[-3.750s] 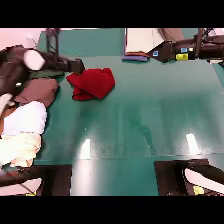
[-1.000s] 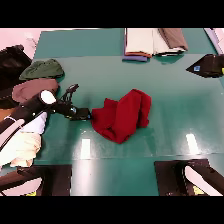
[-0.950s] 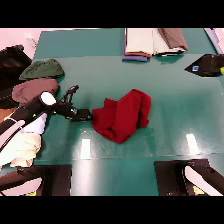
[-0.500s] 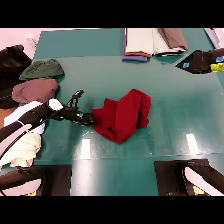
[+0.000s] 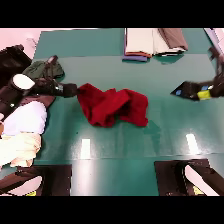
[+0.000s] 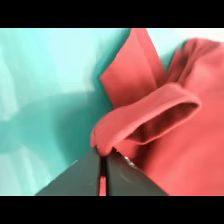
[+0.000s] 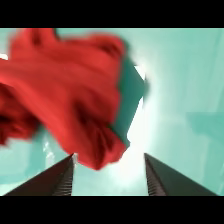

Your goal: Fold the shirts.

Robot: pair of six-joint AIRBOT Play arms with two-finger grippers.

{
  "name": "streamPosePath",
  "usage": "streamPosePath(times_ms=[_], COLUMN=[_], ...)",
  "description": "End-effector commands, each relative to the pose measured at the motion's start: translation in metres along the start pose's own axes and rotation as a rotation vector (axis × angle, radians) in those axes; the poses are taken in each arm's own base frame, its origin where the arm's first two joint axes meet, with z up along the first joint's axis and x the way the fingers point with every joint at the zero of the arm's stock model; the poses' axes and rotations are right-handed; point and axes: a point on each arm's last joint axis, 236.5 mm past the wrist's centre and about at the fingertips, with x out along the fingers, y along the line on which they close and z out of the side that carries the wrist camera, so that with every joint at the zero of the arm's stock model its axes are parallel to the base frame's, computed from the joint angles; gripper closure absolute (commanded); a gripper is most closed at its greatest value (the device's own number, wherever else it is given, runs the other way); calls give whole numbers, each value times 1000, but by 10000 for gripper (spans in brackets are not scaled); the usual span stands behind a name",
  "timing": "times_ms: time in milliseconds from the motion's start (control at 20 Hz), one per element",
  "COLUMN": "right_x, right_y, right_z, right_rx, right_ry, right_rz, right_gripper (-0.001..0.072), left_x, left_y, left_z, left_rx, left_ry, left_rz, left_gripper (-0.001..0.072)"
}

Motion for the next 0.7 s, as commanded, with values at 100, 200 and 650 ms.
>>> streamPosePath(times_ms=[100, 200, 650], right_x=[96, 126, 191], right_y=[-17, -7, 33], right_z=[-49, -48, -5], right_rx=[19, -33, -191], right_ry=[124, 151, 218], right_rz=[41, 44, 81], right_gripper=[202, 202, 204], left_x=[-18, -18, -18], left_y=[4, 4, 4], left_z=[20, 18, 15], left_rx=[45, 47, 48], left_ry=[-42, -30, -18], left_rz=[34, 33, 32], left_gripper=[684, 684, 683])
